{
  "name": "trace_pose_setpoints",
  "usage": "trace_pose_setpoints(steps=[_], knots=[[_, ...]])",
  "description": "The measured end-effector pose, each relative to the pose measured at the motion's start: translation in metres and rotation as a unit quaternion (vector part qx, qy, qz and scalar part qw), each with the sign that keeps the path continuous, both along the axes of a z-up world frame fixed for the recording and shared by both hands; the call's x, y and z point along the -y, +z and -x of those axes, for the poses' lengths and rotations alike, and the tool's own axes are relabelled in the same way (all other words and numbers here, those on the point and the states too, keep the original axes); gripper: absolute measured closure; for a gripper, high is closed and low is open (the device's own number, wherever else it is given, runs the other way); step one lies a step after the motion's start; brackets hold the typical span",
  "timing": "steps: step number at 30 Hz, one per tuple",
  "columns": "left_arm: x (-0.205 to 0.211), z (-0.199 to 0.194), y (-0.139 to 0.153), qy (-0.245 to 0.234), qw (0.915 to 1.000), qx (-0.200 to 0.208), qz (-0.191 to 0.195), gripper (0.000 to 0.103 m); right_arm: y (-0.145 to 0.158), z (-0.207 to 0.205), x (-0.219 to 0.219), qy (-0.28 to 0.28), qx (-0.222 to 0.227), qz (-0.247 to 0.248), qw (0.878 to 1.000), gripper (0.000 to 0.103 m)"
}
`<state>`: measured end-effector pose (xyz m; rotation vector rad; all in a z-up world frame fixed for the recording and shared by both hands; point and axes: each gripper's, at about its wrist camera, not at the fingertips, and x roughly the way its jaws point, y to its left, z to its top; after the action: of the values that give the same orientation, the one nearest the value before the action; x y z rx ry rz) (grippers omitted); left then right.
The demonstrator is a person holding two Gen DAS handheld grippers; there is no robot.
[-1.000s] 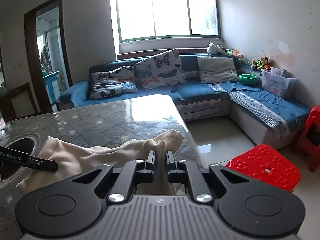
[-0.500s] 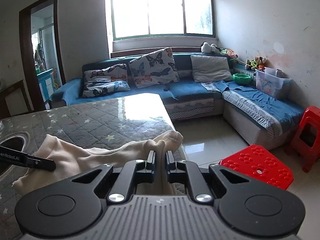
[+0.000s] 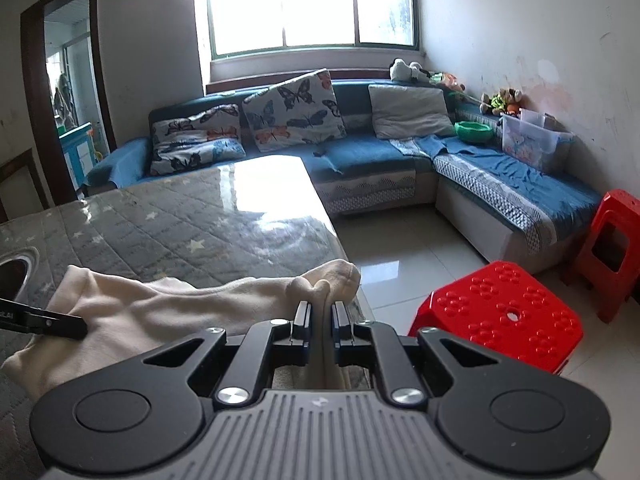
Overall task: Fold clothes
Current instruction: 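Lift the hem with both grippers and fold it toward the collar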
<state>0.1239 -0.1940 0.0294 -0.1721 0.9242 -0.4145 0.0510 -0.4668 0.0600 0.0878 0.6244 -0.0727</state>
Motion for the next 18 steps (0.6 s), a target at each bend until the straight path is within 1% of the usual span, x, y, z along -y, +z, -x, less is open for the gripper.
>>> trace_pose_setpoints(steps=[9,14,15,16,17,18], knots=[[-0.006,0.011,-0.003,-0.007,1.0,-0.003,0.001,0.084,-0.016,0.009,0.001,-0.004,-0.022,-0.004,1.0,0.093],[-0.012,0.011,-0.003,0.004,1.0,-0.005,-0.006,0.067,-0.018,0.013,0.003,-0.015,-0.031,0.001,0.999,0.091],[-0.013,0.01,-0.002,0.007,0.9999,-0.006,-0.007,0.066,-0.018,0.015,0.004,-0.017,-0.031,0.0,0.999,0.09],[-0.015,0.009,-0.002,0.011,0.9999,-0.006,-0.009,0.061,-0.017,0.016,0.004,-0.02,-0.03,-0.001,0.999,0.089],[-0.016,0.009,-0.001,0.015,0.9998,-0.006,-0.01,0.059,-0.015,0.017,0.004,-0.02,-0.027,0.0,0.999,0.089],[-0.017,0.008,-0.001,0.019,0.9997,-0.005,-0.012,0.059,-0.013,0.018,0.003,-0.02,-0.023,0.002,1.0,0.089]])
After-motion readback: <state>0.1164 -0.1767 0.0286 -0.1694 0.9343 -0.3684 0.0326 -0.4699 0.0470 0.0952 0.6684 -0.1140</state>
